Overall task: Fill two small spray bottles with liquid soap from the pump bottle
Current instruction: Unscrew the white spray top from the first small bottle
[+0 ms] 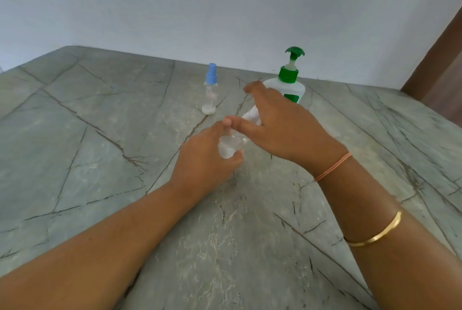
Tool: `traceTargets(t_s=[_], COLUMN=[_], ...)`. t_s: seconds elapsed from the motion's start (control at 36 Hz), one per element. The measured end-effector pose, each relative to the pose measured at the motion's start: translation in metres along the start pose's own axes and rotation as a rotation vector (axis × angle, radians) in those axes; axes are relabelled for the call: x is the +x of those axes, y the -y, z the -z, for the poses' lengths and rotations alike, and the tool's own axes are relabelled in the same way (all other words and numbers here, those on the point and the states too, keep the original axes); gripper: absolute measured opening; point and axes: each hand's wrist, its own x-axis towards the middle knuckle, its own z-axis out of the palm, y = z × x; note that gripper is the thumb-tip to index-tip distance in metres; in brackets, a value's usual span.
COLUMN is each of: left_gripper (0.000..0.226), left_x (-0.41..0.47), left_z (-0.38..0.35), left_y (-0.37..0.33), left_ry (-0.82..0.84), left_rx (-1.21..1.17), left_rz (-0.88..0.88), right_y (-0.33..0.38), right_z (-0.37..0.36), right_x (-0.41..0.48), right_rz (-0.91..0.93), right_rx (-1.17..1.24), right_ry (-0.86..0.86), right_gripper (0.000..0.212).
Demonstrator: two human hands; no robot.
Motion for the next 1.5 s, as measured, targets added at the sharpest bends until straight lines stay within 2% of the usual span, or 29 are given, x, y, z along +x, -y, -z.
traceTargets(t_s=[0.06, 0.11, 0.22, 0.31, 0.39, 0.44, 0.5, 0.58, 0.72, 0.81, 0.94, 1.11, 1.17, 1.28, 1.42, 1.5], left_gripper=[0.054, 0.054, 0.051, 0.052, 0.052, 0.051, 0.05, 0.051, 0.048, 0.049, 0.05, 0.043, 0.039, 0.035, 0.037, 0.038], left_x=[-0.001, -0.001, -0.001, 0.002, 0.002, 0.001, 0.0, -0.001, 0.0, 0.001, 0.003, 0.006, 0.007, 0.009, 0.007, 0.007], left_z=[0.0, -0.001, -0.001, 0.0, 0.002, 0.003, 0.003, 0.001, 0.0, 0.001, 0.0, 0.0, 0.0, 0.0, -0.001, -0.001], left_y=[0.0, 0.0, 0.005, 0.01, 0.01, 0.007, 0.005, 0.005, 0.008, 0.01, 0.013, 0.018, 0.019, 0.017, 0.017, 0.018], left_ry=[-0.003, -0.012, -0.044, -0.09, -0.118, -0.12, -0.117, -0.122, -0.119, -0.109, -0.124, -0.138, -0.139, -0.17, -0.186, -0.177], left_rx=[0.011, 0.012, -0.027, -0.023, -0.006, -0.01, -0.007, -0.003, -0.016, -0.022, -0.09, -0.206, -0.244, -0.292, -0.338, -0.338], left_rz=[-0.004, -0.006, 0.009, 0.017, 0.002, -0.01, -0.011, -0.01, 0.021, 0.054, 0.12, 0.178, 0.189, 0.191, 0.184, 0.185], right_y=[0.0, 0.0, -0.004, -0.007, -0.006, -0.004, -0.005, -0.009, -0.018, -0.024, -0.037, -0.058, -0.064, -0.066, -0.05, -0.04], right_z=[-0.003, -0.005, -0.001, -0.003, -0.004, -0.005, -0.006, -0.007, -0.002, 0.009, 0.021, 0.015, 0.005, -0.016, -0.028, -0.032], right_x=[0.001, 0.001, -0.002, -0.004, -0.005, -0.005, -0.003, -0.001, 0.001, 0.0, 0.0, -0.006, -0.013, -0.027, -0.038, -0.042], right_rz=[-0.043, -0.016, 0.168, 0.221, 0.157, 0.094, 0.041, 0.039, 0.038, 0.029, -0.062, -0.23, -0.263, -0.275, -0.159, -0.07], right_rx=[-0.091, -0.1, 0.012, 0.091, 0.05, -0.002, -0.031, -0.033, 0.169, 0.251, 0.381, 0.617, 0.587, 0.482, 0.46, 0.339], right_ry=[-0.074, -0.074, 0.063, 0.124, 0.065, -0.003, -0.066, -0.06, -0.046, -0.078, -0.068, -0.074, -0.071, 0.064, 0.132, 0.156], right_gripper=[0.054, 0.04, 0.017, 0.037, 0.059, 0.065, 0.061, 0.048, 0.021, 0.013, 0.011, 0.018, 0.02, 0.021, 0.02, 0.018])
